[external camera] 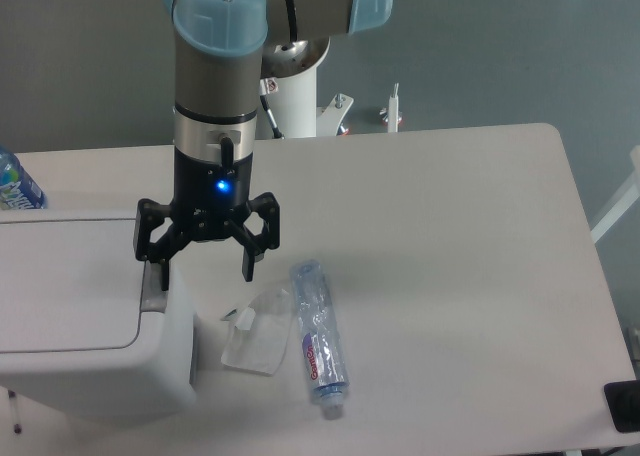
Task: Open the trash can
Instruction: 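Push the trash can lid open with the gripper fingers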
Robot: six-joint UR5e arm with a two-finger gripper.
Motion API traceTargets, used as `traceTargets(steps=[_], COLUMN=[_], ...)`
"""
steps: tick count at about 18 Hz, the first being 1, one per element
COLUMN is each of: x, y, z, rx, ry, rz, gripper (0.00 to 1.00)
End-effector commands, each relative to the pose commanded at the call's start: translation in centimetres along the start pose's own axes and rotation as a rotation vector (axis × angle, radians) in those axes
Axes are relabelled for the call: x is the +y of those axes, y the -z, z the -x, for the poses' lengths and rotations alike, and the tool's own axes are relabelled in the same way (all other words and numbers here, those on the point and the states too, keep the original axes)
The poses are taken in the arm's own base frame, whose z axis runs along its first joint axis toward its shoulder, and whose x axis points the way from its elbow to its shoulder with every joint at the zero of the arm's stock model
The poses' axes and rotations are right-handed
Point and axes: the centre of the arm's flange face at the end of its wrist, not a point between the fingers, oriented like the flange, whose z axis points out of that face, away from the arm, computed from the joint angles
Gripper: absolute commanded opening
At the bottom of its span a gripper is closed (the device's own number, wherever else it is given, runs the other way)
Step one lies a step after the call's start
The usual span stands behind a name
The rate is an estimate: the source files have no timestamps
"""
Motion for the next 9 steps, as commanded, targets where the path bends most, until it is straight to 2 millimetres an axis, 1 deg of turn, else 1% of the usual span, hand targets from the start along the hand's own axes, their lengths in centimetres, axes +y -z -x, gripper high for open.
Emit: traceTargets(steps=[9], x=[0.01], y=[-0.40], z=[0.01], rx=[0.000], ry=[0.001], rz=[0.005], gripper=[1.00])
